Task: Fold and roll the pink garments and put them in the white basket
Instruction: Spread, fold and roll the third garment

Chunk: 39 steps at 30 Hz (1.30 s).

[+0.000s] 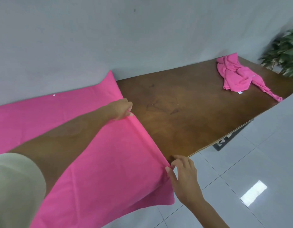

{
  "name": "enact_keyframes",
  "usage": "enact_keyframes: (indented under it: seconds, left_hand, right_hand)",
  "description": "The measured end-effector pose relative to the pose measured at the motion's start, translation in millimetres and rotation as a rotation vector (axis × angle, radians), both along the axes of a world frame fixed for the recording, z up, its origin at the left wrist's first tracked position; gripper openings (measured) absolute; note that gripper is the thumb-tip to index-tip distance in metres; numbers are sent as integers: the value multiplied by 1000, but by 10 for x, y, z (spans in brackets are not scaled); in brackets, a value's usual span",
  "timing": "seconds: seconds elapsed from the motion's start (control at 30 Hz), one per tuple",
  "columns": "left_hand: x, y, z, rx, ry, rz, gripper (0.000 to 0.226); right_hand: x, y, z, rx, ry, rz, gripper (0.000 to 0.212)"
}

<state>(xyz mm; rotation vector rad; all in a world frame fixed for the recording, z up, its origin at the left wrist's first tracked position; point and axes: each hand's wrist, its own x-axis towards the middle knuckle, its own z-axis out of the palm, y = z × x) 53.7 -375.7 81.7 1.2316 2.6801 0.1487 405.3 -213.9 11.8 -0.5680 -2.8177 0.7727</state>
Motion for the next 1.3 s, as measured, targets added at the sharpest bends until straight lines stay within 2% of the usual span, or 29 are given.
enact_keyframes:
  seconds: [0.07,0.3,0.47,0.6,0.7,0.87,1.03,1.3]
  left_hand:
    - [38,-97,60,8,23,18,23]
    - [123,-535,235,29,25,85,22]
    - [150,-871,325,53,32,91,26]
    - [214,-1170,359,51,42,81,28]
    - [286,-1441,407,53,50,72,28]
    - [423,-1973,549,58,76,68,31]
    - [566,-2572,682,77,102,40,29]
    - [732,-3623,772,104,118,60,32]
  right_hand:
    - [29,-80,60,-78,35,15,20]
    - [122,-466,229,-270,50,45,23]
    - [208,-727,312,-67,-72,114,29]
    - [313,-1031,360,4,-70,113,32]
    - [376,-1317,412,-1,-63,88,17]
    - [509,-1906,456,64,26,122,30]
    - [619,-2545,460,98,129,167,17]
    - [820,-3628,535,31,67,296,20]
